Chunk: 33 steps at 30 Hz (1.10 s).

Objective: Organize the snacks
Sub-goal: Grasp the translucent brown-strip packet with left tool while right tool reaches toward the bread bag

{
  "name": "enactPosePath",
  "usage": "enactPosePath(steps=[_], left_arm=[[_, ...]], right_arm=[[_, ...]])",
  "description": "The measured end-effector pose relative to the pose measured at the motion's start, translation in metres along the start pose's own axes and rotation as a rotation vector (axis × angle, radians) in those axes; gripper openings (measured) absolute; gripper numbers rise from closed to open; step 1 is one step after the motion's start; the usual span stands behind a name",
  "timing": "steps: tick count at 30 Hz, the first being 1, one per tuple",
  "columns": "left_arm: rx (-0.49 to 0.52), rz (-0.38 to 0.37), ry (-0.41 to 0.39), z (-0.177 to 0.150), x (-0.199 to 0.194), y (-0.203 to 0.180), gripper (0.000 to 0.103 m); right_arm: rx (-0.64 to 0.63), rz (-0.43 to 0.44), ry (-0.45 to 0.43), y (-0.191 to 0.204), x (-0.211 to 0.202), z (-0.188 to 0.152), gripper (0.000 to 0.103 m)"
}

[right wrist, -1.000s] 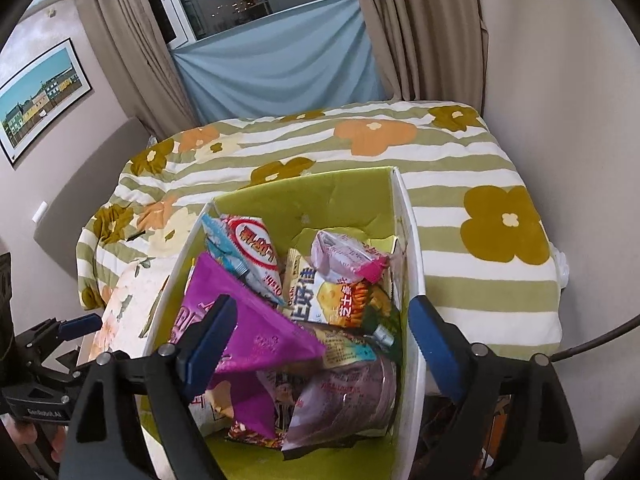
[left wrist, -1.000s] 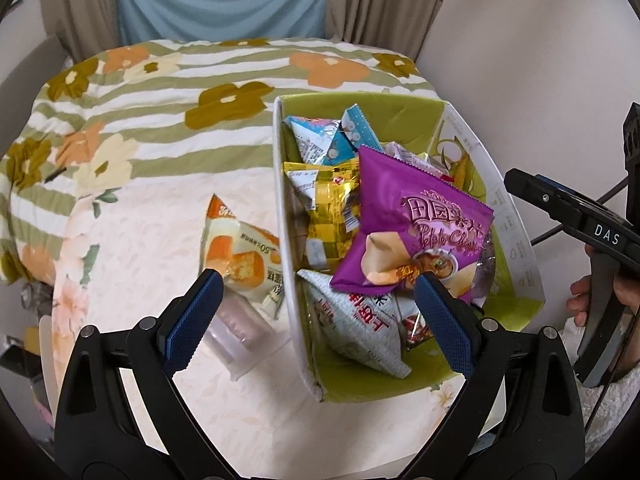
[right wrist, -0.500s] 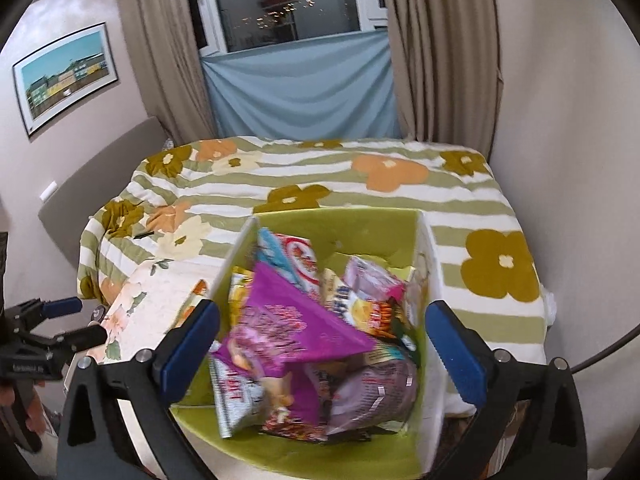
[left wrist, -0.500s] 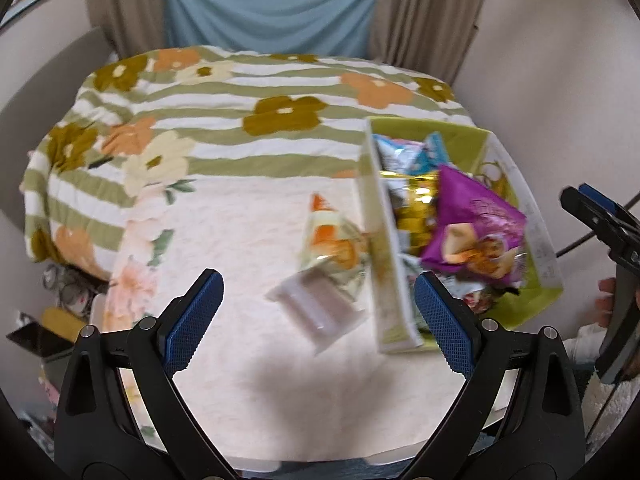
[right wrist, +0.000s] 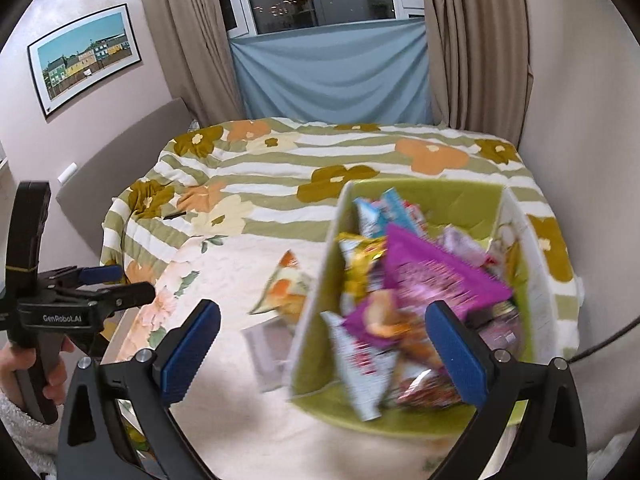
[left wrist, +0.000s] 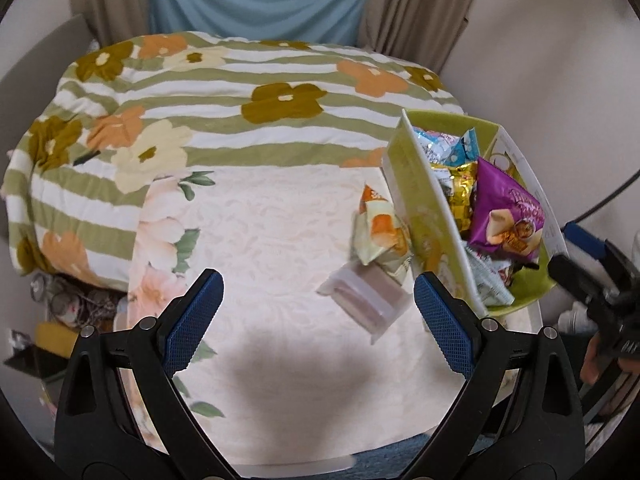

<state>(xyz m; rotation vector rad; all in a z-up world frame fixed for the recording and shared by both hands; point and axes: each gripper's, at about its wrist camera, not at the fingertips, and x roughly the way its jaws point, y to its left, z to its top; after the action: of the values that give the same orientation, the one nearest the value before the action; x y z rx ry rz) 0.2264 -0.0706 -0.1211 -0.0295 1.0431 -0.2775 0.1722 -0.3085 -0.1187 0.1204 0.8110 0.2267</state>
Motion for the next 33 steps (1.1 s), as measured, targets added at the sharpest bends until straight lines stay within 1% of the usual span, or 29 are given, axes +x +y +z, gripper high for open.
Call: enactPosePath(steps=[5, 9, 12, 14, 16, 19, 21, 24, 28, 29, 33], left_arm=[[0.04, -0.043, 0.028, 0.004, 0.007, 0.032, 0.096], [0.052, -0.08, 0.071, 0.003, 0.022, 0.058, 0.096], [0.074, -0.1, 0.112, 0.002, 0.039, 0.069, 0.096], [0.09, -0.121, 0.144, 0.001, 0.054, 0.07, 0.096], [0.107, -0.135, 0.167, -0.001, 0.068, 0.063, 0.096], [0.128, -0.142, 0.193, -0.006, 0.094, 0.04, 0.096], [0.133, -0.156, 0.198, -0.011, 0.105, 0.021, 0.096], [0.139, -0.145, 0.186, -0.02, 0.123, -0.013, 0.096], [0.127, -0.102, 0.188, -0.028, 0.151, -0.046, 0.096], [0.119, -0.08, 0.189, -0.029, 0.161, -0.055, 0.096], [0.078, -0.013, 0.197, -0.032, 0.186, -0.07, 0.096]], right_arm=[[0.03, -0.026, 0.039, 0.039, 0.021, -0.011, 0.102], [0.03, -0.052, 0.054, 0.069, 0.04, -0.021, 0.102], [0.053, -0.071, 0.059, 0.083, 0.051, -0.034, 0.102], [0.084, -0.089, 0.063, 0.089, 0.057, -0.043, 0.102], [0.116, -0.113, 0.065, 0.09, 0.059, -0.055, 0.102], [0.148, -0.153, 0.072, 0.084, 0.058, -0.07, 0.102], [0.166, -0.184, 0.081, 0.078, 0.055, -0.081, 0.102], [0.195, -0.216, 0.084, 0.058, 0.051, -0.095, 0.102], [0.202, -0.22, 0.099, 0.032, 0.054, -0.113, 0.102], [0.199, -0.214, 0.105, 0.026, 0.056, -0.118, 0.102], [0.197, -0.176, 0.139, 0.006, 0.067, -0.133, 0.102]])
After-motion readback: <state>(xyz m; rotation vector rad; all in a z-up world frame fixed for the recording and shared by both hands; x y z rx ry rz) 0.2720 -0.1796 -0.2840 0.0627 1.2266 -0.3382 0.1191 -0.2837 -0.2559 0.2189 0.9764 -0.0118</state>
